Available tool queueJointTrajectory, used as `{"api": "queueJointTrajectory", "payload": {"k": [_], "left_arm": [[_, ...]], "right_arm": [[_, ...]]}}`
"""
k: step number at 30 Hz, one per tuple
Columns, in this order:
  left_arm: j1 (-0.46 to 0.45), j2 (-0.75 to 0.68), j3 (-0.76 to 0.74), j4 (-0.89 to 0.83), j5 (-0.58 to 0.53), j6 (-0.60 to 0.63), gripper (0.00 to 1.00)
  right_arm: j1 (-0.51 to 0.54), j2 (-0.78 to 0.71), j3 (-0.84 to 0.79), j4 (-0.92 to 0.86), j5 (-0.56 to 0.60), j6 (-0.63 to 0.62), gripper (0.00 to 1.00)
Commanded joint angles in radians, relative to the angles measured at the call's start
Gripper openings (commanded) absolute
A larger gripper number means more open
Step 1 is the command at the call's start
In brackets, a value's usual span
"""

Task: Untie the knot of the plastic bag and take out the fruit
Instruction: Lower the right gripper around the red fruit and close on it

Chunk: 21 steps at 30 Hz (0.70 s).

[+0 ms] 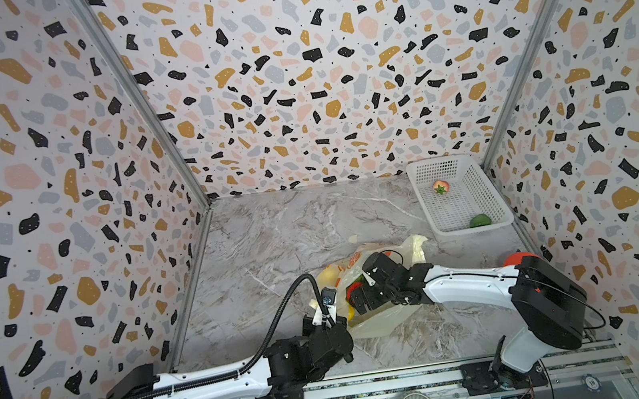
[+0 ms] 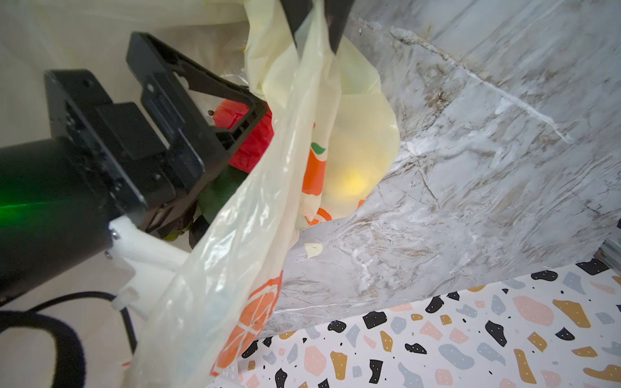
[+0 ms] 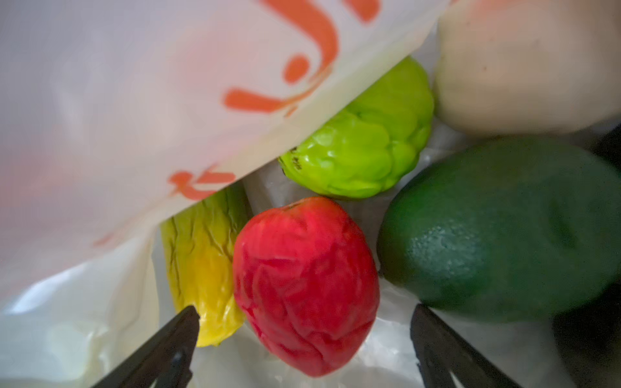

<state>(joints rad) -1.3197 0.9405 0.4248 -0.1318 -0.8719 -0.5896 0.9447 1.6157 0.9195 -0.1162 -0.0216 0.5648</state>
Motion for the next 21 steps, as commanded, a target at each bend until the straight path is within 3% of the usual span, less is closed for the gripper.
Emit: {"api": "queueJointTrajectory", "payload": {"k": [1, 9, 21], "left_arm": [[-0.006, -0.015, -0.026, 0.090, -0.091, 0.045, 0.00], [-0.006, -0.005, -0.032, 0.230, -0.137, 0.121, 0.00], [-0.006, -0.002, -0.021, 0.254, -0.165, 0.153, 0.00]], "right_arm": [[0.006, 0.016, 0.013, 0.092, 0.065, 0.032, 0.99], [0.025, 0.104, 0.015, 0.202, 0.142, 0.044, 0.98], [0.033, 0.089, 0.003, 0.233, 0.143, 0.009, 0.54]]}}
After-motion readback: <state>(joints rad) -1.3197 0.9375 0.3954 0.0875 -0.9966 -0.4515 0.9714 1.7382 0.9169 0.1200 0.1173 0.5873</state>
